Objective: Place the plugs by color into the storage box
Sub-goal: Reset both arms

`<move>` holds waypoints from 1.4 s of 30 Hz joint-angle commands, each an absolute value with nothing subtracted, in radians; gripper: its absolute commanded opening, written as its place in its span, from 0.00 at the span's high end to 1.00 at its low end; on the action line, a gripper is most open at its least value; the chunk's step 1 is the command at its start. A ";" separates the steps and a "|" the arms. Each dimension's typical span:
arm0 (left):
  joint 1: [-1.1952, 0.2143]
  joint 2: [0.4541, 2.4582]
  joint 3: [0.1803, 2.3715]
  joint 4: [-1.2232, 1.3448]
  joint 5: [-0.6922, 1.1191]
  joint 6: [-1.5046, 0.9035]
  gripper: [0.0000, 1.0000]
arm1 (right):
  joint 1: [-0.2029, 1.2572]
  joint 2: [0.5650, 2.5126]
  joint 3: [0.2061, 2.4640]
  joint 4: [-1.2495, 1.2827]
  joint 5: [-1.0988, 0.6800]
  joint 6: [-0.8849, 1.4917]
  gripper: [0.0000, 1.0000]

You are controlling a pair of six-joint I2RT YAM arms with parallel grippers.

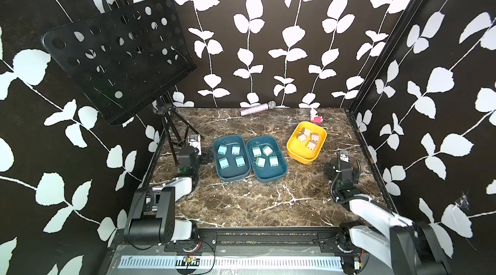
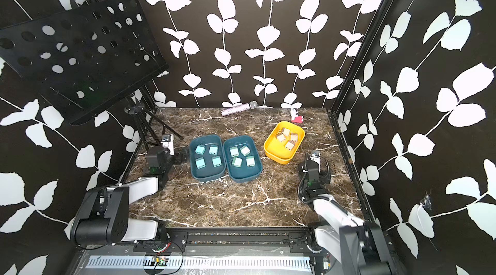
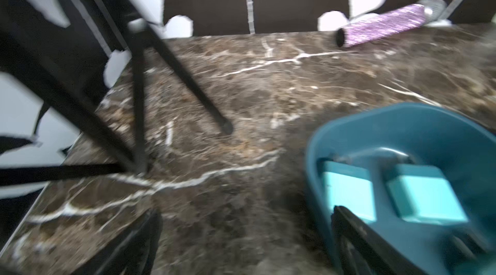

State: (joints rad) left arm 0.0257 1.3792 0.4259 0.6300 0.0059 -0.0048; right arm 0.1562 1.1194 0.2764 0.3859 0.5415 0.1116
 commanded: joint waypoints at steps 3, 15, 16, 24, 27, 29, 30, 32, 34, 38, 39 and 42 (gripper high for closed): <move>0.079 1.389 0.436 0.659 -0.060 -0.036 0.01 | 0.123 1.312 0.354 0.711 0.468 0.064 0.00; 0.072 1.469 0.430 0.772 0.062 0.005 0.01 | 0.071 1.533 0.372 0.915 0.370 0.033 0.01; 0.056 1.465 0.444 0.728 0.058 0.027 0.01 | 0.070 1.521 0.376 0.886 0.366 0.039 0.01; -0.046 1.551 0.417 0.857 -0.028 0.122 0.01 | 0.071 1.523 0.375 0.895 0.366 0.038 0.01; -0.046 1.565 0.405 0.908 -0.034 0.126 0.01 | 0.070 1.524 0.377 0.894 0.367 0.038 0.01; -0.047 1.547 0.417 0.854 -0.029 0.119 0.01 | 0.070 1.525 0.377 0.894 0.367 0.037 0.01; -0.046 1.564 0.411 0.893 -0.029 0.122 0.01 | 0.069 1.524 0.377 0.894 0.367 0.038 0.01; -0.046 1.547 0.418 0.850 -0.029 0.120 0.01 | 0.070 1.525 0.377 0.894 0.368 0.037 0.01; -0.046 1.556 0.415 0.873 -0.030 0.120 0.01 | 0.070 1.524 0.376 0.894 0.367 0.038 0.01; -0.047 1.548 0.416 0.854 -0.029 0.120 0.01 | 0.071 1.525 0.376 0.894 0.368 0.037 0.01; -0.046 1.553 0.417 0.861 -0.030 0.120 0.01 | 0.071 1.526 0.377 0.895 0.368 0.037 0.01; -0.046 1.549 0.419 0.848 -0.027 0.120 0.01 | 0.071 1.524 0.377 0.894 0.367 0.037 0.01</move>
